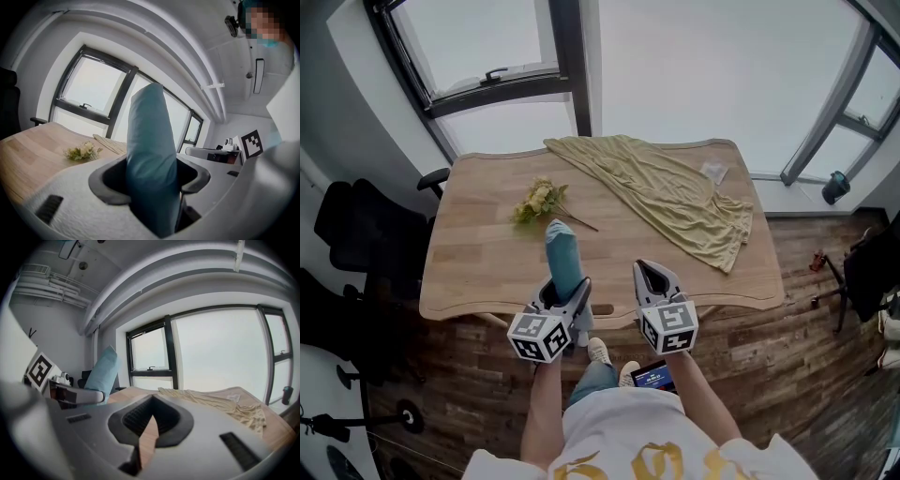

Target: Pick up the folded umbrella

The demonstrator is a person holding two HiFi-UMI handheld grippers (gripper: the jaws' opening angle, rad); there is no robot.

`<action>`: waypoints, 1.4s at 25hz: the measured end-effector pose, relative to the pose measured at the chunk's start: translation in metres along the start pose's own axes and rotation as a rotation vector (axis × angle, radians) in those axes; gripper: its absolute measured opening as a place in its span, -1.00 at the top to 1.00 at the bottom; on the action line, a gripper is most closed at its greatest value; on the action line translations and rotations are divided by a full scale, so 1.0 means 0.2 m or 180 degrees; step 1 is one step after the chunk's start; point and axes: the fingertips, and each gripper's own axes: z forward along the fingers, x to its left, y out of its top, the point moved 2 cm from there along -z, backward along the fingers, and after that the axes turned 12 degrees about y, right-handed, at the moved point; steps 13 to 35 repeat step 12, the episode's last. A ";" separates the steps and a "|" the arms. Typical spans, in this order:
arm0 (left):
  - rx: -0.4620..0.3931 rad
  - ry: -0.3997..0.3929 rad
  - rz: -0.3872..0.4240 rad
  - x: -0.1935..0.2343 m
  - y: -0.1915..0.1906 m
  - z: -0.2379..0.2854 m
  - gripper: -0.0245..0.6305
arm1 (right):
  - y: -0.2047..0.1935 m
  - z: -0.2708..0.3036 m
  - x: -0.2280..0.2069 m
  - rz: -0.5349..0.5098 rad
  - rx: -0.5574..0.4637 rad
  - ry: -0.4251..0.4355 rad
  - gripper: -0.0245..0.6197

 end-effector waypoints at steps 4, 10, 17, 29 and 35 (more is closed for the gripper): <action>0.0033 0.0000 0.0014 0.00 -0.01 0.00 0.06 | 0.00 0.01 0.00 0.0005 0.0010 -0.0007 0.90; 0.0050 0.0012 0.0001 0.01 -0.02 -0.02 0.06 | -0.01 0.01 0.02 0.0013 0.0006 0.0007 0.90; 0.0048 0.0009 -0.0009 0.00 -0.02 -0.01 0.06 | -0.01 0.01 0.01 0.0014 0.0006 0.0022 0.90; 0.0048 0.0009 -0.0009 0.00 -0.02 -0.01 0.06 | -0.01 0.01 0.01 0.0014 0.0006 0.0022 0.90; 0.0048 0.0009 -0.0009 0.00 -0.02 -0.01 0.06 | -0.01 0.01 0.01 0.0014 0.0006 0.0022 0.90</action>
